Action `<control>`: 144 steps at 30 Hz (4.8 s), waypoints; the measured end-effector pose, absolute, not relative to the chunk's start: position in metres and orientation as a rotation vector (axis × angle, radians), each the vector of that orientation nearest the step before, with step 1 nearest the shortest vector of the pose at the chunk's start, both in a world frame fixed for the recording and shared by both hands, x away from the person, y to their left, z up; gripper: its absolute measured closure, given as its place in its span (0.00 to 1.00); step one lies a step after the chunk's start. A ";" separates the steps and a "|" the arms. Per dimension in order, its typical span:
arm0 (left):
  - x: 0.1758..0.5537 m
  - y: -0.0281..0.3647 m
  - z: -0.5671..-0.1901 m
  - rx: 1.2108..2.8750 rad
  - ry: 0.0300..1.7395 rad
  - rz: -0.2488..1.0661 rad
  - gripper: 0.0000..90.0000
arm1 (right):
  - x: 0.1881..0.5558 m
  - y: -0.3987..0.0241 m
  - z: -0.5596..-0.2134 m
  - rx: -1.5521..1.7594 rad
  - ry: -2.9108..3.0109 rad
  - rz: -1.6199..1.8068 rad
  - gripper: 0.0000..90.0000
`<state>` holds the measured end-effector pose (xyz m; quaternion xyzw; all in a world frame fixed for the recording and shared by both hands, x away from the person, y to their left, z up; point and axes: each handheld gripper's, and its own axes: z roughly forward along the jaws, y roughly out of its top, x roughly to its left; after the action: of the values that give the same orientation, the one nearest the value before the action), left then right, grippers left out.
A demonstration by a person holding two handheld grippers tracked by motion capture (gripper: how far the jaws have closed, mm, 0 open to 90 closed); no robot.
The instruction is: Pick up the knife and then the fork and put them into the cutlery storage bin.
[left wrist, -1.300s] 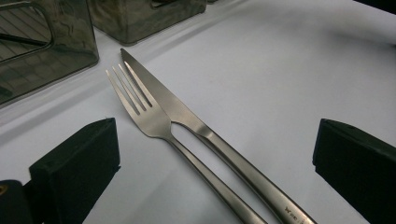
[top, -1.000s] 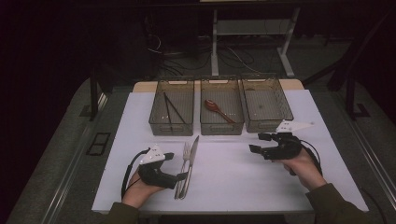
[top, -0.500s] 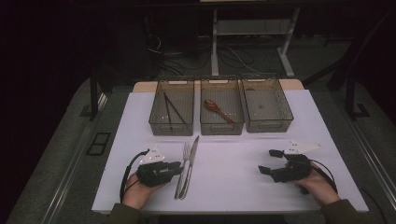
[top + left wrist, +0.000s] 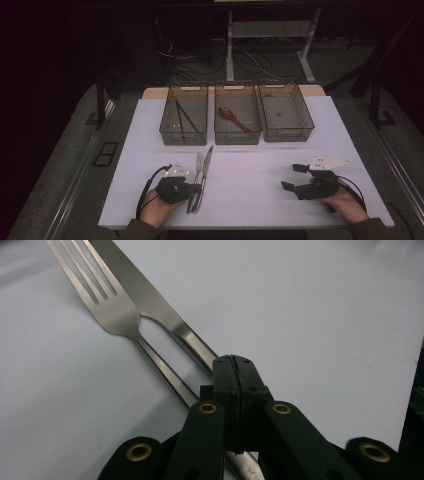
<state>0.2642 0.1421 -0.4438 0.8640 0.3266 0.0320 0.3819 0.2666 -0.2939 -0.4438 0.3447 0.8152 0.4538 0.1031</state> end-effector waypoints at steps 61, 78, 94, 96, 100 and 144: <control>0.307 0.177 -0.445 2.224 0.828 0.240 0.94 | 0.270 -0.293 -0.443 1.042 2.412 1.385 0.18; 0.290 0.148 -0.395 2.068 0.708 0.301 0.94 | 0.273 -0.285 -0.414 1.015 2.399 1.541 0.16; 0.299 0.074 -0.374 2.013 0.644 0.313 0.94 | 0.308 -0.222 -0.379 0.920 2.385 1.715 0.50; 0.300 0.065 -0.374 2.014 0.632 0.315 0.94 | 0.313 -0.215 -0.376 0.914 2.383 1.741 0.53; 0.300 0.054 -0.374 2.008 0.625 0.318 0.94 | 0.321 -0.205 -0.374 0.953 2.362 1.768 0.58; 0.283 0.144 -0.423 2.016 0.705 0.205 0.21 | 0.406 -0.332 -0.290 1.206 1.993 1.573 0.95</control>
<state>0.2833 0.1441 -0.4233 0.8255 0.2888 0.0838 0.4777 0.4056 -0.3325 -0.2897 0.4232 0.6994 0.5519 0.1644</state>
